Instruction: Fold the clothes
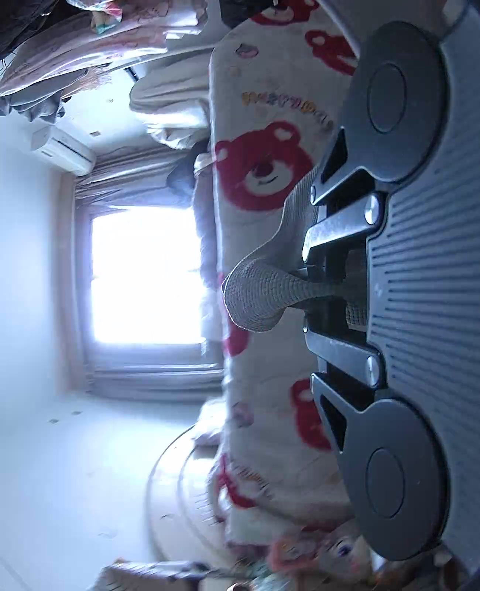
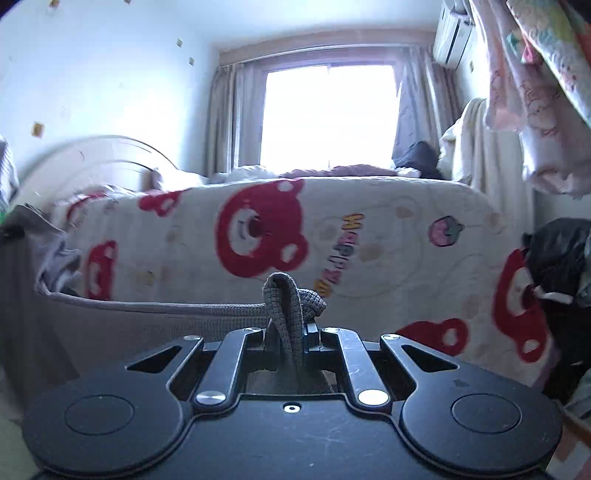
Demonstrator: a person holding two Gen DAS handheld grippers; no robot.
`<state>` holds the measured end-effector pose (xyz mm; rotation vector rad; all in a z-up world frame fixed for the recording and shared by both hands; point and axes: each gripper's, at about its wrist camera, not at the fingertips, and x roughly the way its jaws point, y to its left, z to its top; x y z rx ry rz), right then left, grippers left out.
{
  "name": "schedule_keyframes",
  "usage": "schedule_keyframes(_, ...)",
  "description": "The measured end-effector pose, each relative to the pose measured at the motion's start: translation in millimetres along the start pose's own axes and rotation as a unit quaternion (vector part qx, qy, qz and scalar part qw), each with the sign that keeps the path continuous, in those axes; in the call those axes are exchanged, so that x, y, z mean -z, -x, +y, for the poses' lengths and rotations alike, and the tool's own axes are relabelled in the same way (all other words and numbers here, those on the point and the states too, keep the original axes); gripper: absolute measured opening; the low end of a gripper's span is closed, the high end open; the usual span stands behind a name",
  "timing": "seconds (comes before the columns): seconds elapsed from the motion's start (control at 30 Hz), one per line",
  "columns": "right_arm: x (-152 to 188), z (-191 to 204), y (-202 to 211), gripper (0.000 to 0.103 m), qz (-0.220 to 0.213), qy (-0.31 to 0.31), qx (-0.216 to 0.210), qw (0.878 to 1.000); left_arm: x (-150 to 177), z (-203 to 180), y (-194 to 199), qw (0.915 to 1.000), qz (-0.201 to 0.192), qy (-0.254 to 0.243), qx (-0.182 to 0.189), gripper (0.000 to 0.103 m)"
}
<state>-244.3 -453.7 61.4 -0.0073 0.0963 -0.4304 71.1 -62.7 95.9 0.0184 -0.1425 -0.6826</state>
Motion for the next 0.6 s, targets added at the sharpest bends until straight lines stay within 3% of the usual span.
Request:
schedule_keyframes(0.1, 5, -6, -23, 0.011, 0.032, -0.017, -0.019, 0.999, -5, 6, -13, 0.9999, 0.007, -0.005, -0.006, 0.005)
schedule_keyframes(0.17, 12, -13, -45, 0.011, 0.06, -0.03, -0.031, 0.997, 1, 6, -39, 0.9993, 0.034, -0.014, -0.002, 0.005)
schedule_keyframes(0.27, 22, -22, -79, 0.011, 0.102, -0.049, -0.048, 0.992, 31, -2, -109, 0.9955, 0.084, -0.044, 0.011, 0.005)
schedule_keyframes(0.33, 42, -32, -118, 0.011, 0.148, -0.048, -0.054, 0.986, 61, -4, -162, 0.9905, 0.13, -0.039, 0.022, 0.006)
schedule_keyframes(0.47, 124, -60, -221, 0.011, 0.264, -0.057, -0.034, 0.962, 162, -25, -264, 0.97, 0.233, -0.057, 0.036, 0.006)
schedule_keyframes(0.6, 218, -88, -317, 0.011, 0.36, -0.081, 0.002, 0.929, 278, -68, -338, 0.9368, 0.324, -0.125, 0.042, 0.006)
